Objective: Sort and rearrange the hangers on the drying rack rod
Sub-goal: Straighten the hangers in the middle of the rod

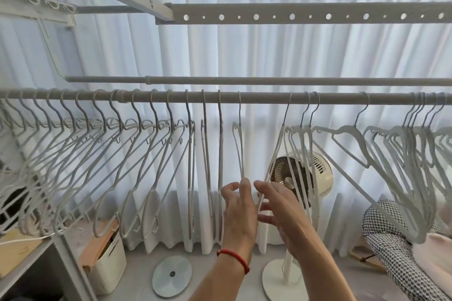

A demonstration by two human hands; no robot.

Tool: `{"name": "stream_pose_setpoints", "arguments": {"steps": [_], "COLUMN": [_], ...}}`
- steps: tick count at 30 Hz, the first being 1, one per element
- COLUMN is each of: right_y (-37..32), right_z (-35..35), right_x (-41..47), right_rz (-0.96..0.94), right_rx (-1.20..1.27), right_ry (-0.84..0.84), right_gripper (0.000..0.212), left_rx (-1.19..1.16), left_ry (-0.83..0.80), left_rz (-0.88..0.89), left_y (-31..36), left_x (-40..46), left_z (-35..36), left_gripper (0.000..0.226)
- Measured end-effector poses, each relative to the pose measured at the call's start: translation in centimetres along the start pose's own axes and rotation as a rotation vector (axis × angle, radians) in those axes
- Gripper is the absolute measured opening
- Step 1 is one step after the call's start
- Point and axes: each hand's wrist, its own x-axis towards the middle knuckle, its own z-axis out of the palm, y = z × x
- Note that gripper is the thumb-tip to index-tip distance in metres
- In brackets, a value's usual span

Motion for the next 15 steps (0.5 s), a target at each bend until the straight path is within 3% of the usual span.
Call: {"name": "stream_pose_setpoints", "arguments": {"steps": [4,15], "right_y": [-0.3,0.1], "right_z": [0.3,1.1], "right_x": [-0.6,-1.0], "right_rz": [0.006,0.005], "right_rx": [0.070,-0.002], "right_ry": [-0.001,0.011], "right_gripper": [0.039,0.040], "left_rx": [-0.005,-0.006], "left_ry": [0.022,0.052], "left_rz": [-0.009,-0.021], "left_y": [0.0,-0.2], "left_x": [0.0,0.0], "left_z": [-0.2,-0.6], "left_gripper": [0.042,0.043]}}
